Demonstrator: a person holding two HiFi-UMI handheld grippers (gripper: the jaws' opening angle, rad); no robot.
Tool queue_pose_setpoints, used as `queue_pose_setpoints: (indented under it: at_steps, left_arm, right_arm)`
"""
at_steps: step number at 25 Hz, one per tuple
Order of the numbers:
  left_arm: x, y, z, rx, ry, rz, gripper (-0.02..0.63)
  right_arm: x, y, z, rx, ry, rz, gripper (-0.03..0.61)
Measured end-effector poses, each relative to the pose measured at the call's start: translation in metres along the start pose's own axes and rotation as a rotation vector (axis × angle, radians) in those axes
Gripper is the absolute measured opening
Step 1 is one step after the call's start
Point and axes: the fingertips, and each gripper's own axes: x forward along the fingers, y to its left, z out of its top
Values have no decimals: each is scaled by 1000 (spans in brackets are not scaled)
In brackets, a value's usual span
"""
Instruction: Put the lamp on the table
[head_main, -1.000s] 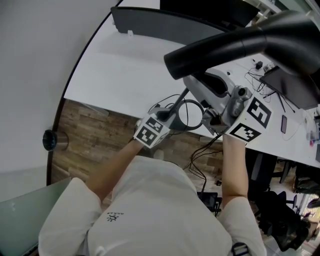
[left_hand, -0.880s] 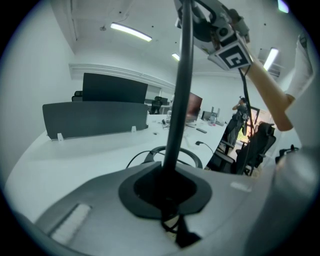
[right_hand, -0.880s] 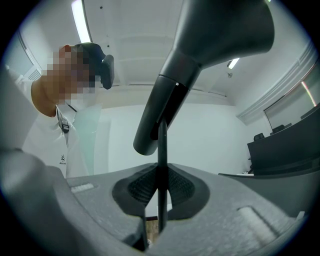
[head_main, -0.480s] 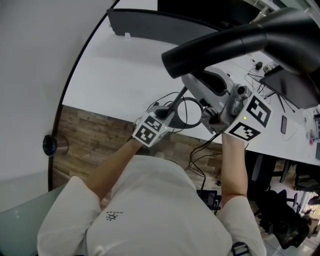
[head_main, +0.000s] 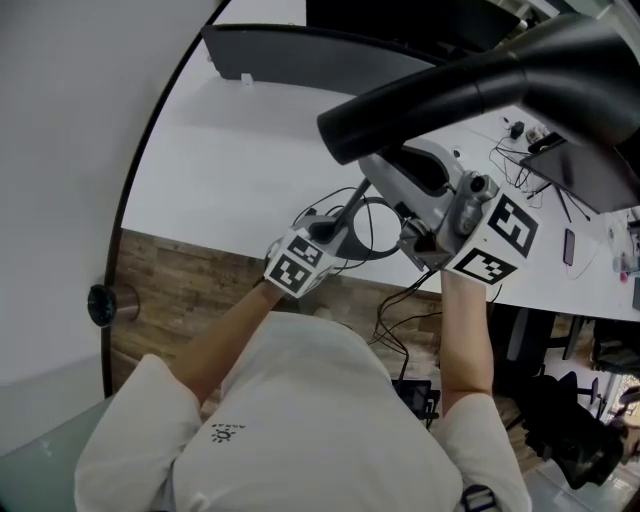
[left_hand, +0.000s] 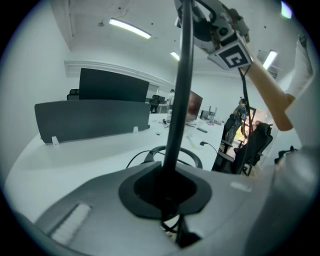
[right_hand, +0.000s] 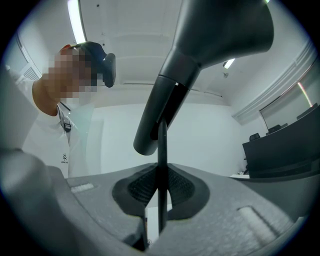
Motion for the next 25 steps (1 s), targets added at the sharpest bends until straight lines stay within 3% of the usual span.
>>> queue_pose_setpoints:
  at_steps: [25]
  left_arm:
    - [44, 115, 18, 38, 24, -151, 14]
  right_arm:
    - [76, -112, -30, 10, 59, -151, 34]
